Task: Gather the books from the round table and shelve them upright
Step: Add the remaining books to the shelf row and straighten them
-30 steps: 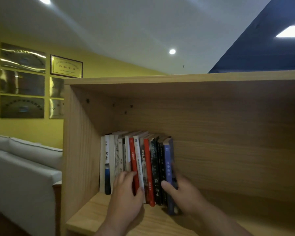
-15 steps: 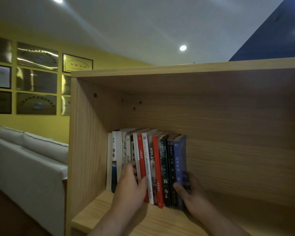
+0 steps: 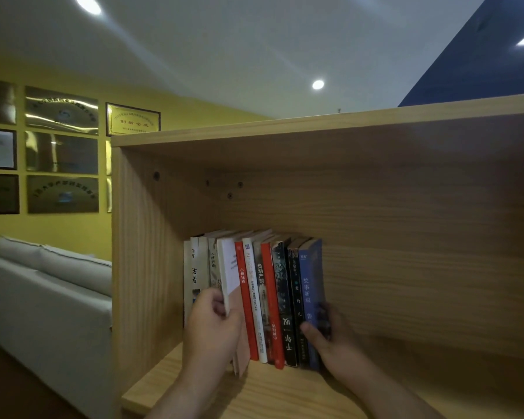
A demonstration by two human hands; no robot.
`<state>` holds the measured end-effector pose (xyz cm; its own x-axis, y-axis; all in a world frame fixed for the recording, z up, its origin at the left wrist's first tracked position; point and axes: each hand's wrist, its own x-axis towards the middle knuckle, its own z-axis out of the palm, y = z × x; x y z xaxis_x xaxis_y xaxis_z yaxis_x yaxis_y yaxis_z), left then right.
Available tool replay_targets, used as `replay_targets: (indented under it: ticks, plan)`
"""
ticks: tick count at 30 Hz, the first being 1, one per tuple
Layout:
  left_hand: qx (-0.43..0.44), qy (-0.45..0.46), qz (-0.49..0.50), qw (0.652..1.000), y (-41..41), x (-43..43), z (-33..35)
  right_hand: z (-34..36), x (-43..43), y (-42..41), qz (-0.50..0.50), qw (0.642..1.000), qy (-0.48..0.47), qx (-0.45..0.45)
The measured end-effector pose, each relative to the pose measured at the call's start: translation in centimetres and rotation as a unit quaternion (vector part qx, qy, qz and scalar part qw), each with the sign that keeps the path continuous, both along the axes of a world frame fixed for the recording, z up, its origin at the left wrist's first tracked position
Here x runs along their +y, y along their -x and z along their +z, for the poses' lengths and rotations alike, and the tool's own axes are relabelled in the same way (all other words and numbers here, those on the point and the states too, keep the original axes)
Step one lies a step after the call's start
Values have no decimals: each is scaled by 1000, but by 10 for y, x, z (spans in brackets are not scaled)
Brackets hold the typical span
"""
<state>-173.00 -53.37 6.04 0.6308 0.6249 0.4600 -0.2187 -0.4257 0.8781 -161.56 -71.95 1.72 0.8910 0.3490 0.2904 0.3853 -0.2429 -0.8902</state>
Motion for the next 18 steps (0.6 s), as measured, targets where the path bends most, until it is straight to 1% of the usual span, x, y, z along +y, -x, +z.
replay_targets:
  ticks: [2,4,6,9,12,14,16,18]
  plan:
    - [-18,13,-3,1000,4,0,-6,-1,-1,-1,4,1000,-4,0]
    - [7,29,-38,999,4,-1,-12,-2,-3,-2,3,1000,0,5]
    - [13,80,-72,994,2,-1,-16,2,-3,1,-2,1000,2,10]
    - [-36,156,-75,984,20,2,-13,5,-4,4,9,999,-7,31]
    - [-81,163,-42,982,47,14,-14,3,-8,0,17,998,-17,51]
    - [-101,192,-39,975,64,22,-15,1,-10,0,25,997,-39,57]
    - [-115,235,-63,963,80,28,-13,4,-8,7,16,997,-47,61]
    - [-121,262,-108,951,96,31,-5,12,-5,19,-11,998,-27,48]
